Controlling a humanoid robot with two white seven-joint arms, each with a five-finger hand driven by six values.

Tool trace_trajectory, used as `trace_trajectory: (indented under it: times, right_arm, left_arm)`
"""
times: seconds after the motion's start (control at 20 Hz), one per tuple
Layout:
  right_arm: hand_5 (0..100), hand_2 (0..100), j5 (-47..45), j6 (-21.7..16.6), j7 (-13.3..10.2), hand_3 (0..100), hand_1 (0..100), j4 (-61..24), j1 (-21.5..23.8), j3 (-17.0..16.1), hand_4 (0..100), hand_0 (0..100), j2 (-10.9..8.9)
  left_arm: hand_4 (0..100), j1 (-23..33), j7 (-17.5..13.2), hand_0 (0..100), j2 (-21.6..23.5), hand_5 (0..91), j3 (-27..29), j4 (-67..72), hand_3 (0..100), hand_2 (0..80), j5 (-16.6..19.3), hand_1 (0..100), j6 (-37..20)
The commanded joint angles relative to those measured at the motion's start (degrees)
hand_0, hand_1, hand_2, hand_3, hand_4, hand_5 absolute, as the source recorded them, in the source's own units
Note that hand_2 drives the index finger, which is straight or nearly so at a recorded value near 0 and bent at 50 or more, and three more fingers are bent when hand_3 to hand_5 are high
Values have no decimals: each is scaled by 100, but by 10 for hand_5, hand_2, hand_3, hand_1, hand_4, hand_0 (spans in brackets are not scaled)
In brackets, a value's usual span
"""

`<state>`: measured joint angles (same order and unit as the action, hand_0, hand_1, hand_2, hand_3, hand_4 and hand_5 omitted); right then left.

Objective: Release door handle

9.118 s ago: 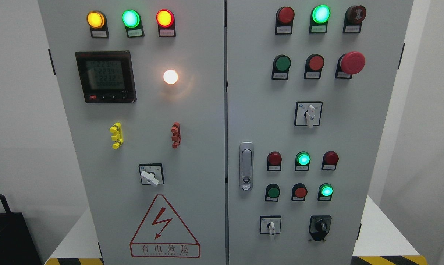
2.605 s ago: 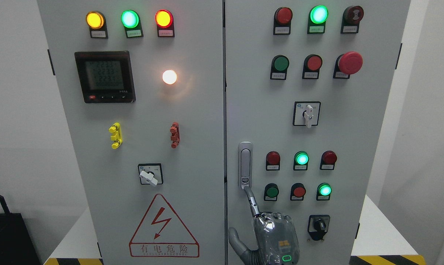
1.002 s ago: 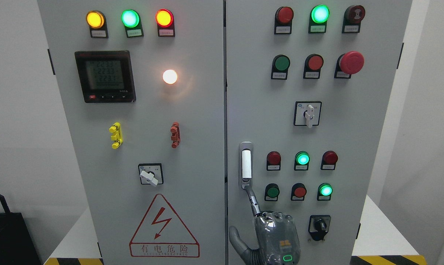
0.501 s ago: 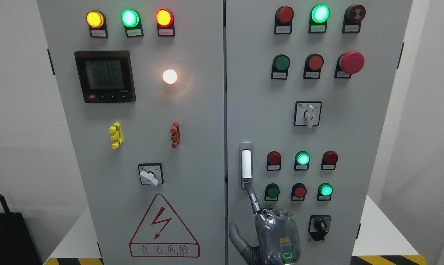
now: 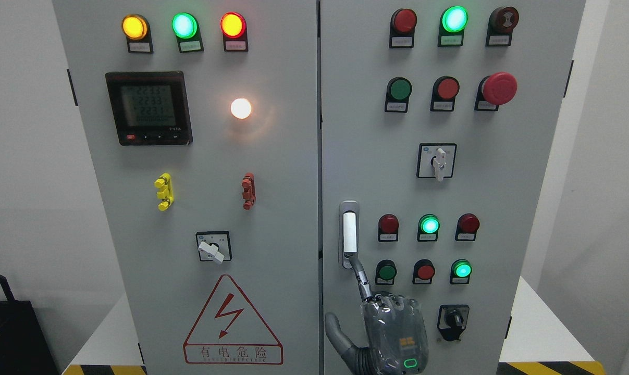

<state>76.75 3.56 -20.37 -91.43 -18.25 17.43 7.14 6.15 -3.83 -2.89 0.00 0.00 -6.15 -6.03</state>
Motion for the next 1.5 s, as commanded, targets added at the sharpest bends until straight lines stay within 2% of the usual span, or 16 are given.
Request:
trace_trajectory:
  times: [0.0,0.1,0.2,0.25,0.3,0.35,0.45,0.5,0.7,0.8,0.85,0.95,1.05,1.2,1.45]
  right_arm:
    - [1000,80,-11,-258,-221,1000,352,-42,93,6,1000,383,-11]
    - [1000,230,-37,-548,-310,1000,366,-129,259,-3,1000,400,-11]
    - [989,429,-474,-611,-267,1000,403,-296,557,6,1000,468,-11]
    - [981,493,-712,-611,-249,1000,412,-384,689,14,981,486,-11]
    - [953,586,-819,-611,-231,1000,434,-454,786,15,896,518,-11]
    - [858,609,-837,-611,-231,948,467,-490,822,-3,789,492,16]
    - [693,606,-855,-611,-231,797,505,-508,823,-29,640,411,51]
    - [645,598,-916,-602,-231,748,512,-543,805,-29,595,382,51]
    - [585,612,-1013,-541,-152,690,507,-622,612,-29,548,319,51]
    - [605,668,-1013,-445,-126,710,490,-648,489,-38,572,310,51]
    - [655,706,-1013,-392,-126,751,477,-648,436,-38,609,314,51]
    - [872,818,-1013,-382,-134,882,436,-648,348,-21,774,319,51]
    - [954,893,-1004,-391,-126,971,430,-648,278,-12,850,311,60]
    - [964,997,-1004,-374,-117,1000,402,-648,234,-12,893,319,51]
    - [972,1000,-1004,-225,120,1000,316,-648,23,-21,914,344,60]
  left_arm:
    - [0,0,-4,120,-1,0,-79,114,0,0,0,389,-3]
    - [0,0,-4,120,-1,0,-79,114,0,0,0,389,-3]
    - [0,0,-4,120,-1,0,-79,114,0,0,0,389,-3]
    - [0,0,-4,120,-1,0,-79,114,0,0,0,389,-3]
    - [0,0,-4,120,7,0,-79,114,0,0,0,389,-3]
    - [0,0,-4,120,-1,0,-79,114,0,0,0,389,-3]
    - [0,0,-4,120,-1,0,-79,114,0,0,0,389,-3]
    - [0,0,-4,120,7,0,-79,114,0,0,0,389,-3]
    - [0,0,-4,120,7,0,-79,114,0,0,0,389,-3]
    - [0,0,-4,120,-1,0,-79,114,0,0,0,389,-3]
    - [0,0,-4,120,7,0,-79,114,0,0,0,389,-3]
    - [0,0,-4,120,-1,0,-79,114,0,0,0,389,-3]
    - [0,0,-4,120,-1,0,-79,114,0,0,0,389,-3]
    - [0,0,-4,120,7,0,-79,114,0,0,0,389,-3]
    - [0,0,-4,120,-1,0,-79,114,0,0,0,389,-3]
